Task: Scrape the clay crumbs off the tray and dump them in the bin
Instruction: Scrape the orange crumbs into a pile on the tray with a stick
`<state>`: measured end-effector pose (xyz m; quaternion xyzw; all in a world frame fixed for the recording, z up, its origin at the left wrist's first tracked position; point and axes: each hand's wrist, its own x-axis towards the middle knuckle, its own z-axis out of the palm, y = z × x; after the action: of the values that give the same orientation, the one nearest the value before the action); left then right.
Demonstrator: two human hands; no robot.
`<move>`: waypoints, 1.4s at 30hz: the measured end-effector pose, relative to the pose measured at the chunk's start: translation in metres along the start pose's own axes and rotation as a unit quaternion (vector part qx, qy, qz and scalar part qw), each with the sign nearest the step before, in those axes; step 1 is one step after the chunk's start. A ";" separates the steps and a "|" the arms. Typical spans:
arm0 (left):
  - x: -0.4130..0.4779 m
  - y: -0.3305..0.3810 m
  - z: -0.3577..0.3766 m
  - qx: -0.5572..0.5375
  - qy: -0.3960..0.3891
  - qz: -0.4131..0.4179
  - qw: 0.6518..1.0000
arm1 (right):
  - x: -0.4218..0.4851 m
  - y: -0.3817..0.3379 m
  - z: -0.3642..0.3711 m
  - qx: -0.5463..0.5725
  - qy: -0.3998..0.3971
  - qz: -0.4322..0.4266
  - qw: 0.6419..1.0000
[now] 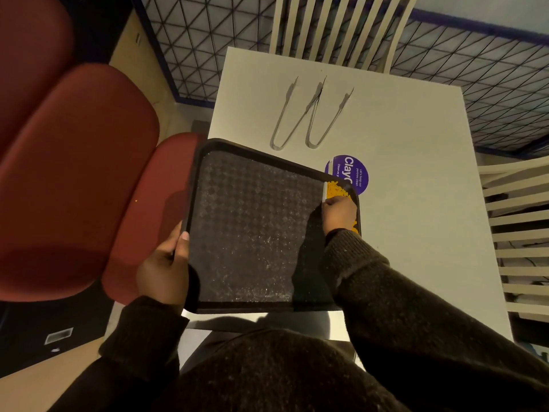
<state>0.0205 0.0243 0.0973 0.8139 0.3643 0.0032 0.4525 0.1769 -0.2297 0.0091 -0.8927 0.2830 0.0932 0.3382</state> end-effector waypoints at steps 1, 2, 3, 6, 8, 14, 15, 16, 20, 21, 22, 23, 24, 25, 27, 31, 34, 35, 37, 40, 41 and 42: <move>0.001 -0.001 0.000 0.001 0.001 0.003 1.000 | 0.001 0.001 -0.002 0.001 0.004 0.008 1.000; 0.002 -0.002 0.001 0.001 0.002 0.008 1.000 | 0.000 0.002 -0.003 0.006 0.008 0.012 1.000; 0.003 -0.002 0.001 0.001 0.004 0.011 1.000 | -0.002 0.003 -0.004 0.013 0.011 0.009 1.000; 0.005 -0.003 0.002 -0.007 0.007 0.007 1.000 | -0.015 0.004 -0.002 0.031 0.002 -0.022 0.999; 0.006 -0.003 0.002 -0.007 0.003 0.007 1.000 | -0.026 0.004 0.004 0.039 -0.024 -0.043 0.998; 0.004 -0.005 0.001 -0.012 -0.006 0.006 1.000 | -0.023 0.005 0.005 0.031 -0.021 -0.020 0.999; 0.004 -0.005 0.002 -0.011 -0.004 0.008 1.000 | -0.019 0.006 0.003 0.022 -0.015 -0.011 1.000; 0.003 -0.005 0.002 -0.011 -0.003 0.008 1.000 | -0.015 0.008 0.001 0.014 -0.011 -0.003 1.000; 0.005 -0.007 0.001 -0.029 -0.012 0.014 0.999 | -0.006 0.013 -0.006 0.006 -0.006 -0.002 1.000; 0.004 -0.006 0.001 -0.042 -0.018 0.009 0.999 | -0.006 0.013 -0.006 0.003 -0.006 -0.011 1.000; 0.005 -0.006 0.001 -0.052 -0.022 0.005 0.998 | -0.007 0.013 -0.007 -0.001 -0.007 -0.021 1.000; 0.005 -0.006 0.002 -0.062 -0.025 0.004 0.998 | -0.009 0.014 -0.008 -0.008 -0.008 -0.030 0.999; 0.005 -0.007 0.003 -0.070 -0.029 -0.003 0.997 | -0.011 0.014 -0.009 -0.015 -0.005 -0.037 0.999; 0.005 -0.006 0.003 -0.080 -0.035 -0.011 0.996 | -0.013 0.014 -0.010 -0.022 0.000 -0.046 0.999; 0.008 -0.008 0.003 -0.094 -0.062 -0.030 0.993 | -0.020 0.017 -0.014 -0.019 0.016 -0.065 0.998; 0.013 -0.024 0.008 -0.073 -0.110 -0.041 0.990 | -0.043 0.033 -0.020 0.009 0.015 -0.072 0.997; 0.007 -0.030 0.010 -0.069 -0.140 -0.073 0.985 | -0.078 0.053 -0.027 0.037 -0.009 -0.082 0.996; 0.003 -0.032 0.011 -0.076 -0.154 -0.072 0.982 | -0.090 0.060 -0.030 0.040 -0.016 -0.088 0.995; -0.010 -0.030 0.011 -0.069 -0.180 -0.061 0.979 | -0.108 0.074 -0.037 0.027 -0.028 -0.107 0.993; -0.035 -0.032 0.014 -0.056 -0.214 -0.055 0.974 | -0.119 0.095 -0.047 -0.043 -0.021 -0.141 0.989; -0.044 -0.035 0.015 -0.066 -0.231 -0.051 0.970 | -0.122 0.103 -0.050 -0.068 -0.011 -0.151 0.986; -0.054 -0.038 0.016 -0.079 -0.243 -0.046 0.966 | -0.127 0.112 -0.052 -0.085 0.001 -0.158 0.984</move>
<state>-0.0358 -0.0069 0.0773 0.7342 0.2794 -0.1866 0.5900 0.0077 -0.2763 0.0322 -0.9516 0.1302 0.0610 0.2715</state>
